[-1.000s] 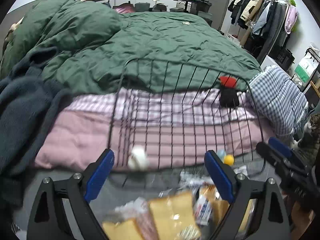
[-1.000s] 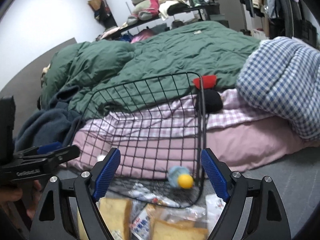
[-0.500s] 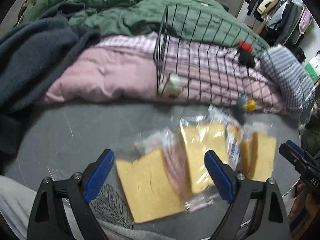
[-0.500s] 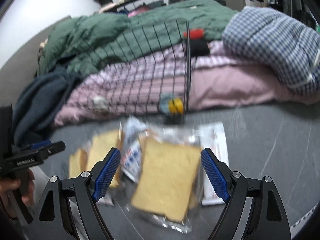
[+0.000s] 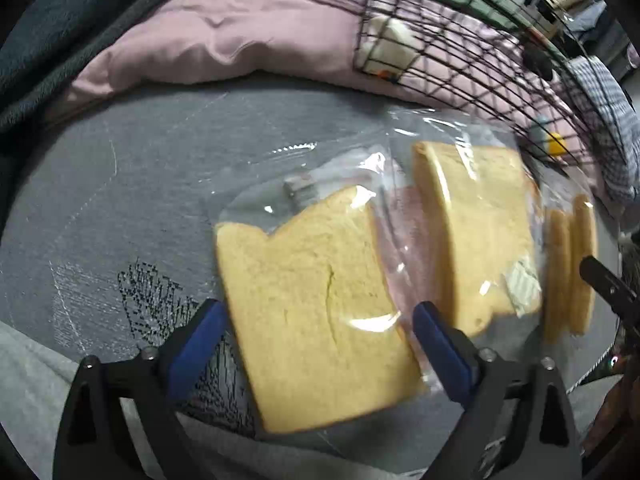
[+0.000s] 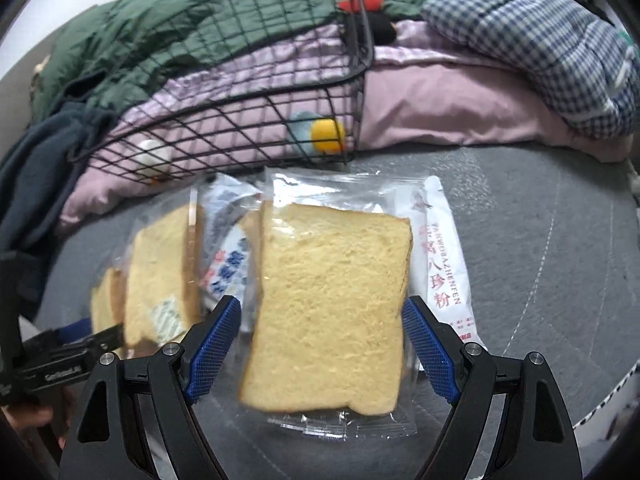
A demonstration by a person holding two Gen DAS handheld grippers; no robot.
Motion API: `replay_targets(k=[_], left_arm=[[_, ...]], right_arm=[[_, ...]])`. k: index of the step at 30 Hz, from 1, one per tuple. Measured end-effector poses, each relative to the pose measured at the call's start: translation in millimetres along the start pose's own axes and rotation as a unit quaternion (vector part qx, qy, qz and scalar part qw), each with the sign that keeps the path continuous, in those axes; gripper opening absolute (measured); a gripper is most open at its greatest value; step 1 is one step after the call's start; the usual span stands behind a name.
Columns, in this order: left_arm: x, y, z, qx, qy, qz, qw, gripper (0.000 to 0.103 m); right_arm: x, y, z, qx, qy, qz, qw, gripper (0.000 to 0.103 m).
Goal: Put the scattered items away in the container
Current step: 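Grasp a bagged bread slice with the right gripper while the left grasps another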
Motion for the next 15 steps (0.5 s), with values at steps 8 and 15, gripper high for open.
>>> replay_targets(k=[8,15], left_arm=[[-2.0,0.7,12.9,-0.005,-0.014,-0.011,0.9998,0.102],[4.3,3.2,4.7,-0.011,-0.008,-0.002,0.9999,0.081]], right_arm=[[3.3,0.5,21.9,-0.020,0.013,0.008,1.000,0.094],[6.3,-4.1,13.2,-0.011,-0.018,0.008,1.000,0.073]])
Point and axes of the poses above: each gripper's, at about its wrist camera, not at the fingertips, and z roughly the way its jaws point, x to its right, y to its underside, the point moved 6 cm from there along z, roughly the way its jaws point, and after that the axes turned 7 degrees about y, right-handed, at the moved point
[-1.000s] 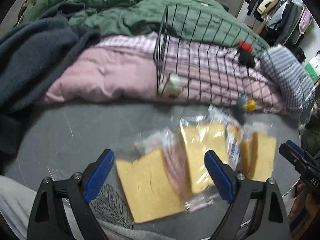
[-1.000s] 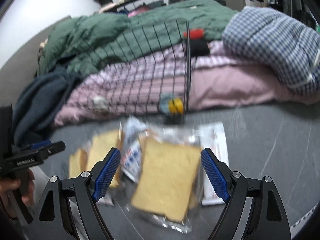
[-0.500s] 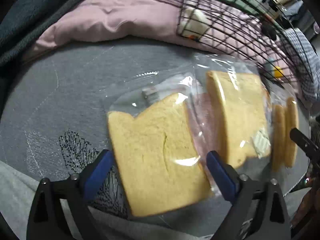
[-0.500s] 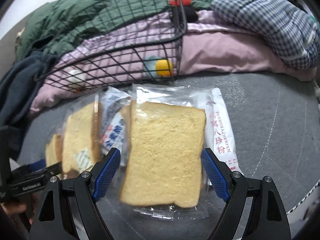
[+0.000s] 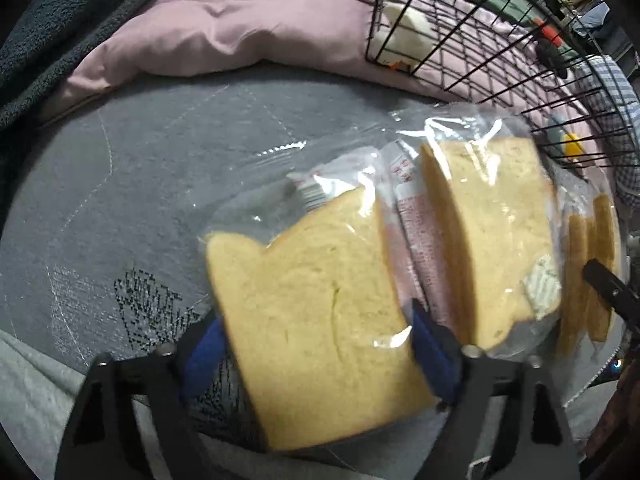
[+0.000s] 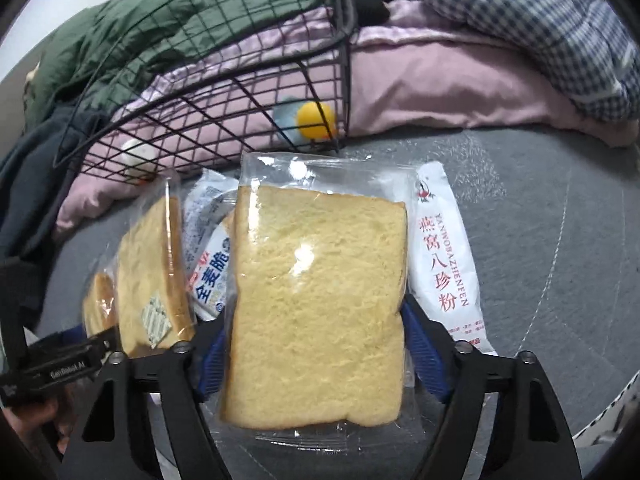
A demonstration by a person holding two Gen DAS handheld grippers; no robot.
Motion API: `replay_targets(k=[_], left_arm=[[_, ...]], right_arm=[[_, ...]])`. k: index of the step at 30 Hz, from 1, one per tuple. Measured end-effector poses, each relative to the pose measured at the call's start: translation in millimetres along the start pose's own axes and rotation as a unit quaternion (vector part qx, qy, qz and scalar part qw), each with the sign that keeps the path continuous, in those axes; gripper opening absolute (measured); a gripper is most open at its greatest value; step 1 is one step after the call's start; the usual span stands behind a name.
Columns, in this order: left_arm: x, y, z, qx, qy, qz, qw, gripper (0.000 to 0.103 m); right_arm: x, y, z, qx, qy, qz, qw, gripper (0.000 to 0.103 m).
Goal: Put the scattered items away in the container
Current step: 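Grasp a bagged bread slice with the right gripper while the left grasps another, then lift both bread bags into the wire basket and release them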
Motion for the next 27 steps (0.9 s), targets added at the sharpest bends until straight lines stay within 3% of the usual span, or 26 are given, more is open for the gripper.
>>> replay_targets(k=[12,18,24,27], left_arm=[[6.5,-5.7,-40.6,0.042,0.010,0.016,0.9990,0.074],[24.3,-16.6,-85.1,0.077,0.017,0.044,0.9960,0.073],[57.1,-46.1,-125.0,0.123,0.038,0.088,0.9878,0.073],[77.0,-82.7,-135.3,0.146,0.041,0.108,0.9825,0.073]], right_arm=[[-1.6,-4.2,-45.0,0.048,-0.014,-0.014,0.999,0.069],[-4.5,-3.9,-67.9,0.067,-0.027,-0.015,0.997,0.069],[-19.6,-23.6,-107.0,0.132,-0.046,-0.031,0.990,0.069],[-26.3,-50.9,-122.0,0.171,-0.056,-0.045,0.983,0.069]])
Point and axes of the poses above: each gripper's, at about its wrist camera, not at the fingertips, and z roughly the way its jaws point, x to its right, y to its underside, the point moved 6 cm from there along z, roughly the way its jaws point, and after that the axes turned 7 degrees about y, right-handed, at the moved point
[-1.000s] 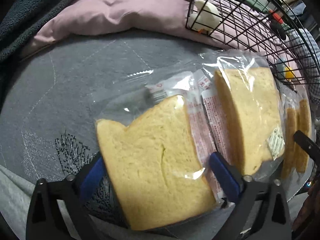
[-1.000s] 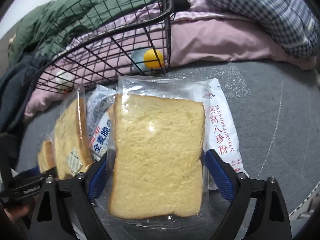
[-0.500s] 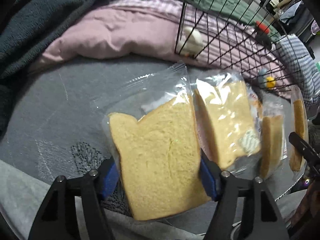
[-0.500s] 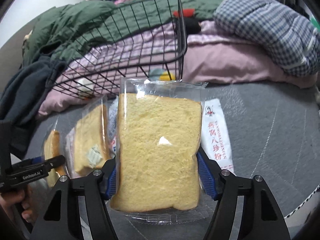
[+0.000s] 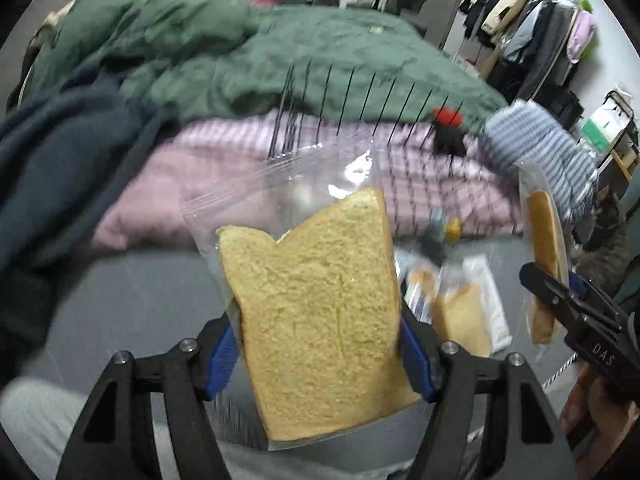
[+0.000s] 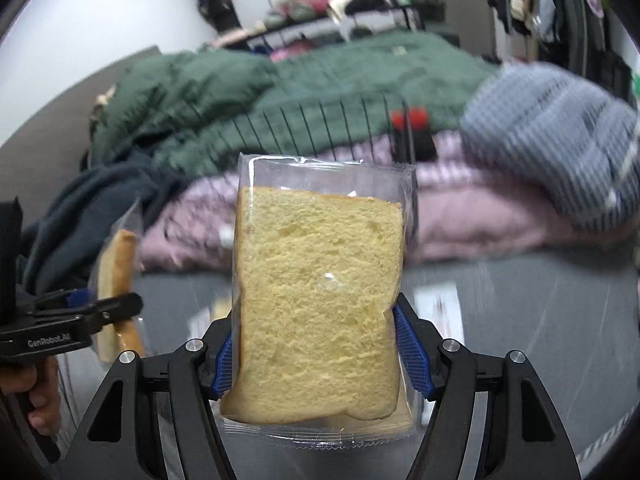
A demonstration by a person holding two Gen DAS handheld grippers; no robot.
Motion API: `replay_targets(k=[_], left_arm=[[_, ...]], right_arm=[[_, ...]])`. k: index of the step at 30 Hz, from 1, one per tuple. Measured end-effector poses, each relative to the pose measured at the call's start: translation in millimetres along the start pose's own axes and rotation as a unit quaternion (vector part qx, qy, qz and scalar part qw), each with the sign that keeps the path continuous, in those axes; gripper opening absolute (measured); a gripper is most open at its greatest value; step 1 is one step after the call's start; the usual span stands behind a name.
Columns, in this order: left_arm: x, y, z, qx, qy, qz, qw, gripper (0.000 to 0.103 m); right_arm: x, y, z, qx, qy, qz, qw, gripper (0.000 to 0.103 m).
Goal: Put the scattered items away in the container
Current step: 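Lift both bread bags into the wire basket and release them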
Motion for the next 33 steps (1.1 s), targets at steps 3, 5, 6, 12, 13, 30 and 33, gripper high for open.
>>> replay_targets(k=[3,5,6,12,13,30,33], left_arm=[[13.6,-39.1,5.3,0.014,0.004,0.019,0.9997,0.073],[21.2,-61.4,15.7,0.021,0.001,0.037,0.9991,0.073],[23.4,-71.2,24.0,0.023,-0.006,0.047,0.9986,0.073],[17.9,-109.5,75.5,0.000,-0.019,0.046,0.9987,0.073],[16.5,-113.5,81.8,-0.004,-0.019,0.041,0.9990,0.073],[25.8,-129.2,110.6,-0.002,-0.030,0.055,0.9981,0.090],[23.6,-127.7,100.6,0.007,-0.035,0.058,0.9977,0.090]], right_arm=[[2.5,-32.8,6.3,0.035,-0.008,-0.011,0.999,0.069],[6.3,-50.4,14.4,0.048,-0.009,-0.017,0.999,0.069],[8.3,-58.2,19.7,0.052,-0.009,-0.017,0.998,0.069],[12.5,-89.1,59.1,0.039,-0.037,0.014,0.998,0.069],[11.9,-92.8,65.2,0.039,-0.034,0.009,0.999,0.069],[28.3,-108.6,98.7,0.042,-0.001,0.029,0.999,0.087],[29.2,-108.9,93.1,0.046,0.002,0.029,0.999,0.088]])
Point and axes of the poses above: each gripper's, at about its wrist camera, not at the fingertips, and z roughly the way its jaws point, x to its right, y to its underside, the point moved 6 cm from there along z, roughly the way its jaws point, and after that the axes turned 7 degrees about y, right-handed, at the moved point
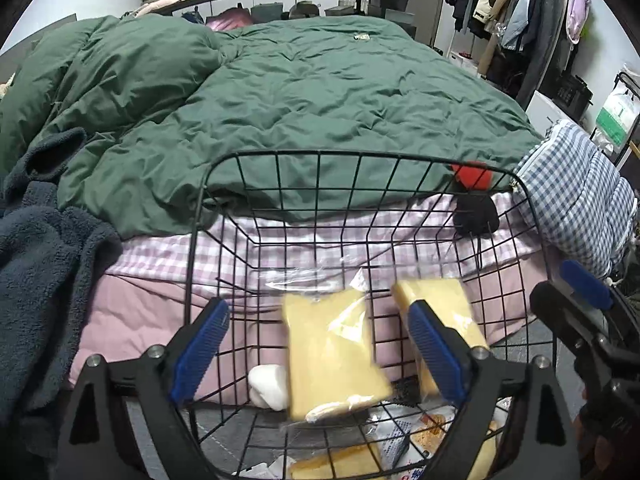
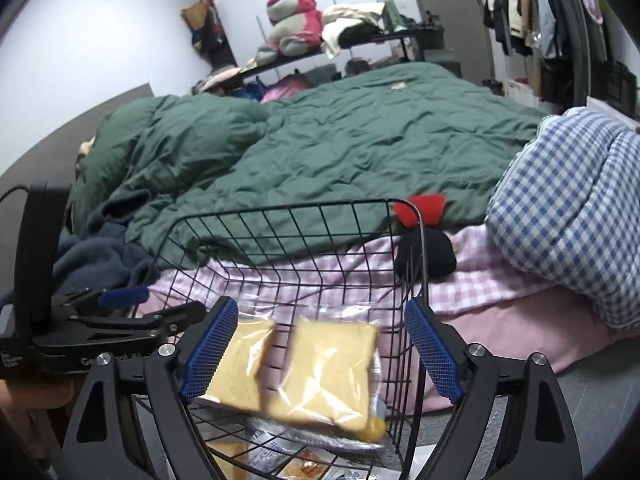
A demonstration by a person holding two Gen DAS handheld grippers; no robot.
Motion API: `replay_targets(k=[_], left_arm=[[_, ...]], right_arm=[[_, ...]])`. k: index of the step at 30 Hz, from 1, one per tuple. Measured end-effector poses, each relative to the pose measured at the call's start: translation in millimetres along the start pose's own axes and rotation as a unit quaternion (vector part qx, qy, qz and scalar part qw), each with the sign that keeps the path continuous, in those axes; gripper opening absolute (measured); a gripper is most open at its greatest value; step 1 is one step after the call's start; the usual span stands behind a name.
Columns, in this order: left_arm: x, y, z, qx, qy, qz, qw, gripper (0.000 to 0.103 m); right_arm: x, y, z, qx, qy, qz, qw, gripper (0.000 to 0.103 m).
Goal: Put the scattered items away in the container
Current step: 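Lift both bread bags into the wire basket and release them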
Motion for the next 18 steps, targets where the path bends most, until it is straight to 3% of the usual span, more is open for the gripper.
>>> replay_targets(k=[7,10,18], left_arm=[[-6.7,16.7,-29.0,0.006,0.002,-0.014,0.9999,0.090],[-11.3,34.0,-43.3,0.005,0.000,-0.014,0.9999,0.090],[-21.7,89.0,-66.5,-0.009,0.009,-0.040,0.9991,0.090]], right_arm=[[5.2,15.4,-18.0,-0.006,0.003,0.001,1.000,0.088],[12.3,29.2,-33.6,-0.014,-0.006,0.018,1.000,0.088],[16.7,81.8,-65.7,-0.039,0.021,-0.017,0.999,0.088]])
Point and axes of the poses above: each gripper's, at about its wrist camera, not at the fingertips, and z roughly the way its jaws point, x to its right, y to its underside, the point moved 6 cm from there along z, roughly the way its jaws point, and after that the axes turned 7 degrees about y, right-handed, at the moved point
